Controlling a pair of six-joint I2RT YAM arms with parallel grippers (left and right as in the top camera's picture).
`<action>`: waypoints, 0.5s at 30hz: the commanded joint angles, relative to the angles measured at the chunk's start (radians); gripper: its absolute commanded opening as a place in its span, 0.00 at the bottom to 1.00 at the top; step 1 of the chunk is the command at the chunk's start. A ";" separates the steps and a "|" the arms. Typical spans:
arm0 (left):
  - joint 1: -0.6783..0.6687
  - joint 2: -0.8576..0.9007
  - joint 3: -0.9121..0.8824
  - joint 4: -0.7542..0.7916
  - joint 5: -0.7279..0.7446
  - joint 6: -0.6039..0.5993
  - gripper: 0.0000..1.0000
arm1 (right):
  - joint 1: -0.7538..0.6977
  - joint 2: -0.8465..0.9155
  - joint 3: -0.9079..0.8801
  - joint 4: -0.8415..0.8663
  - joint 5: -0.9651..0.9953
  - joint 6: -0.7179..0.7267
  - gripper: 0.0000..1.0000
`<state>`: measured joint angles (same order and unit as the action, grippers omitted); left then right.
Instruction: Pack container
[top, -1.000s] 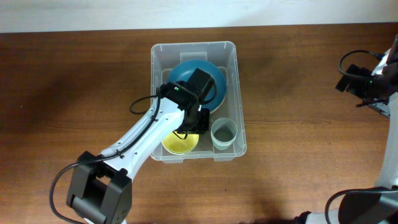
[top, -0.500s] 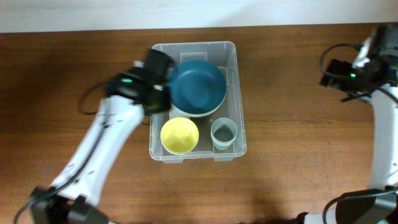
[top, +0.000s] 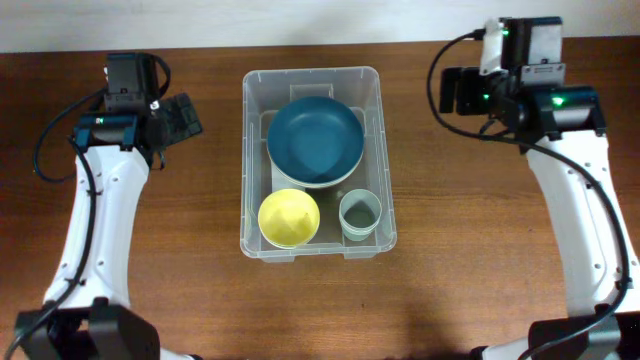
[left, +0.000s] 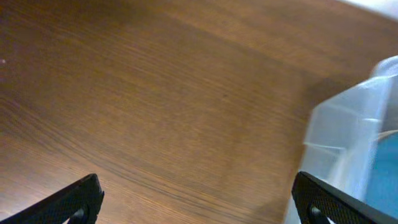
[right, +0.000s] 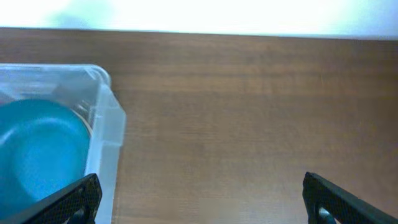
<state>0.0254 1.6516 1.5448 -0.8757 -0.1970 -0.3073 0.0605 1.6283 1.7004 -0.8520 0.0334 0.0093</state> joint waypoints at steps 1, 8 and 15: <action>0.006 0.032 0.009 0.004 -0.008 0.051 0.99 | 0.004 0.002 -0.002 0.058 0.058 -0.037 0.99; 0.016 0.022 0.009 -0.044 -0.009 0.082 1.00 | 0.005 0.000 -0.002 -0.045 0.025 -0.036 0.99; 0.017 -0.072 0.008 -0.130 -0.002 0.081 1.00 | 0.005 -0.058 -0.002 -0.116 0.036 0.026 0.99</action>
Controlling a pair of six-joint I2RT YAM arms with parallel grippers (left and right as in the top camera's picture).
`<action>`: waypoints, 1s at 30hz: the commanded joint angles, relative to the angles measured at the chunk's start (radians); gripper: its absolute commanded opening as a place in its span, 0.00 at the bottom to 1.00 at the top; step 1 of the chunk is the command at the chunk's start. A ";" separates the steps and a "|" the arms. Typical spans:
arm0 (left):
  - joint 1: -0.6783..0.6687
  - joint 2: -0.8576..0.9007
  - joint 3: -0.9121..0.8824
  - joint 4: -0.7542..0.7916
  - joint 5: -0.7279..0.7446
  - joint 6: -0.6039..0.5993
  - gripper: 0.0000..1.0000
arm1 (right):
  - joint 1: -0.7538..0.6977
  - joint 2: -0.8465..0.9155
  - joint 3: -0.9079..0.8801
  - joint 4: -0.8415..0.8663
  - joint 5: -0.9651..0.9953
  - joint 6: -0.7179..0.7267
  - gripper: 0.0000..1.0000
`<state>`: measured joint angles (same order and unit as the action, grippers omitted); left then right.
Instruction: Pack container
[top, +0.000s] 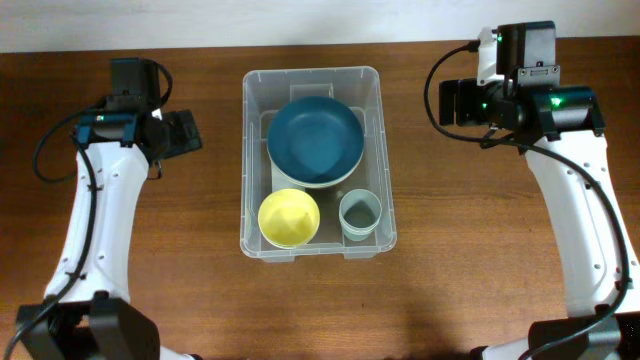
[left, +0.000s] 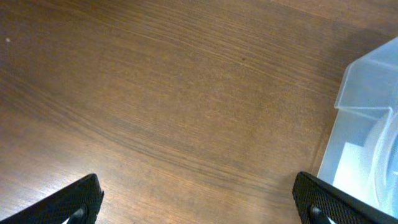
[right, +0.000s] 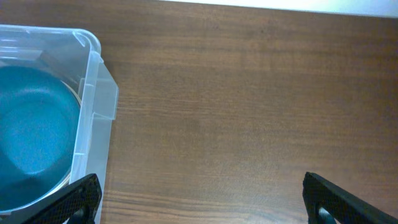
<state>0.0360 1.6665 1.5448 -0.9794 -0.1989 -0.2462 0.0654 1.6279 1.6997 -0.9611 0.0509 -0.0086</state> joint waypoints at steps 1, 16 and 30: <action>0.006 -0.105 0.008 -0.041 0.004 0.020 1.00 | 0.000 -0.068 -0.002 -0.010 0.018 0.051 0.99; 0.006 -0.523 -0.186 -0.083 0.026 0.045 1.00 | 0.000 -0.397 -0.159 -0.070 0.098 0.123 0.99; 0.006 -1.213 -0.780 0.144 0.211 0.165 1.00 | 0.000 -1.147 -1.024 0.158 0.100 0.148 0.99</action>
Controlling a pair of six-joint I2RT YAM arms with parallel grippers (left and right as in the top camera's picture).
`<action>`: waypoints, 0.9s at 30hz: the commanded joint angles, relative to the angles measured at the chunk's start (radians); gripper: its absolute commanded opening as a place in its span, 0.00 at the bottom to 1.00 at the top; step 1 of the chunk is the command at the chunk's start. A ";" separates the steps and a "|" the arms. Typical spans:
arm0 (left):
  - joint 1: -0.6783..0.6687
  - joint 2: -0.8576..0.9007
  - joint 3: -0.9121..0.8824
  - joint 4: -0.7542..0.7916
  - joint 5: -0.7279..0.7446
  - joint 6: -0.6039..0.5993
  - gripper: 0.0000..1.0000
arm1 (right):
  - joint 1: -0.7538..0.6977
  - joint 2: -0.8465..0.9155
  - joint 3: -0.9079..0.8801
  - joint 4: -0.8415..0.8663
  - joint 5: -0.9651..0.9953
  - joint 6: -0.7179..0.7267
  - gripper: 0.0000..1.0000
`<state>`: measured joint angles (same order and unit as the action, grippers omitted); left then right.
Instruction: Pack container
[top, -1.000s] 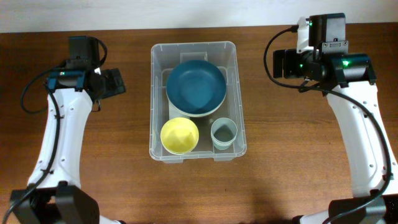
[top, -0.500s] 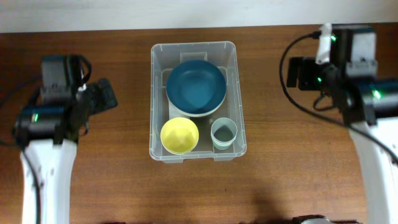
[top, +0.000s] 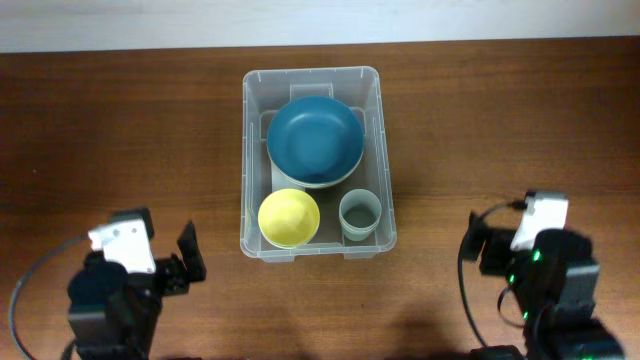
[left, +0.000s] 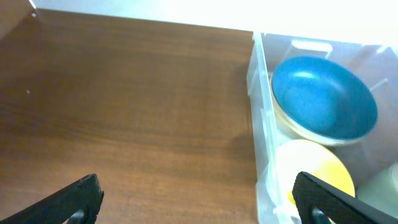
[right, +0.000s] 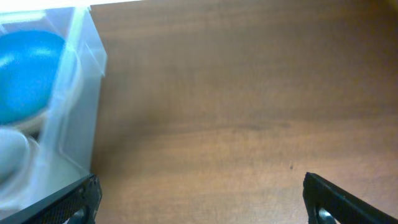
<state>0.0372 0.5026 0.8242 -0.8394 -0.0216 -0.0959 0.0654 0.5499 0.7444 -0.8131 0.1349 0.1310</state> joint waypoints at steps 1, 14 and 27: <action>0.005 -0.056 -0.068 0.002 0.034 0.014 1.00 | 0.000 -0.092 -0.094 0.009 0.016 0.009 0.99; 0.005 -0.055 -0.077 -0.014 0.034 0.015 1.00 | 0.000 -0.092 -0.164 0.002 0.001 0.009 0.99; 0.005 -0.055 -0.077 -0.014 0.034 0.015 1.00 | 0.011 -0.117 -0.164 -0.002 0.000 0.009 0.99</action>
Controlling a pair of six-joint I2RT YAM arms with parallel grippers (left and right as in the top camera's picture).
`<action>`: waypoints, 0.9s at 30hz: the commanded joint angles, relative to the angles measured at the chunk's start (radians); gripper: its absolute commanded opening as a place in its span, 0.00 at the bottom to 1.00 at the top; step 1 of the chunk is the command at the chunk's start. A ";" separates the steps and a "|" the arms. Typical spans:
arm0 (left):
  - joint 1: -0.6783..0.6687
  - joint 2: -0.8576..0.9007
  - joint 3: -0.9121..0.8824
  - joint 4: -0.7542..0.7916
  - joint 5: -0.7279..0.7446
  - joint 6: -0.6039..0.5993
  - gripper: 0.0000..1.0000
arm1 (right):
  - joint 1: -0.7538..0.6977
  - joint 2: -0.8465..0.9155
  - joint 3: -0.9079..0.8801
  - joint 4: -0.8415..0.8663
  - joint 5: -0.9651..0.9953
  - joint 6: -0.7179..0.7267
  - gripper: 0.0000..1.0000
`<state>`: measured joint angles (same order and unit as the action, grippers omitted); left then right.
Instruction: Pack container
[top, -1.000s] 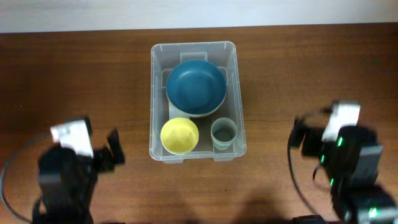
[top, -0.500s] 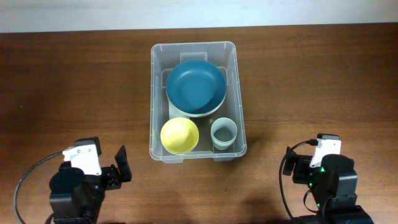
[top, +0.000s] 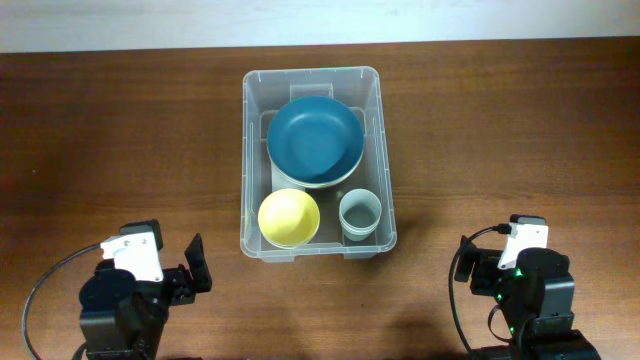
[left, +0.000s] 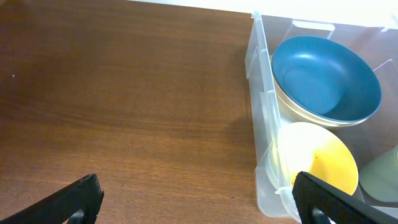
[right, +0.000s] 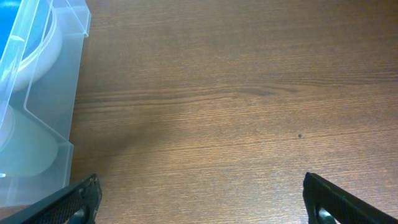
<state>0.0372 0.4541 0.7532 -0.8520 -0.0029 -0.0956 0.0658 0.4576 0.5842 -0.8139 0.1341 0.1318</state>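
The clear plastic container (top: 312, 72) stands mid-table. Inside, a blue bowl (top: 315, 138) is nested in a pale bowl at the far end, with a yellow bowl (top: 289, 217) and a grey-green cup (top: 360, 214) at the near end. My left gripper (top: 192, 270) is folded back at the front left, open and empty; its view shows the container wall (left: 261, 124), blue bowl (left: 326, 78) and yellow bowl (left: 317, 162). At the front right my right gripper (top: 470, 266) is open and empty, with the container's corner (right: 43, 118) to its left.
Brown wooden tabletop (top: 120, 130) lies on both sides of the container. Both arms sit folded near the table's front edge. A pale wall runs along the far edge.
Both folded arms have shifted slightly at the front edge; the left wrist view now sits a little closer to the container. Grippers remain open and the container's contents are unchanged.
Both arms were stretched out beside the container's far end, grippers open and empty, and stayed there half a second later. Then both were drawn back and folded near the front edge, where they are now. The bowls and cup stayed in the container throughout.
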 joint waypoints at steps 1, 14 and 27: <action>0.005 -0.006 -0.006 -0.001 0.015 0.014 1.00 | 0.014 -0.053 -0.004 -0.001 0.001 0.008 0.99; 0.005 -0.006 -0.006 -0.001 0.015 0.014 1.00 | 0.013 -0.398 -0.135 0.011 -0.026 0.008 0.99; 0.005 -0.006 -0.006 -0.001 0.015 0.014 1.00 | 0.013 -0.454 -0.439 0.532 -0.073 -0.020 0.99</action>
<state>0.0372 0.4541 0.7532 -0.8551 -0.0025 -0.0956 0.0700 0.0139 0.2153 -0.3840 0.0734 0.1280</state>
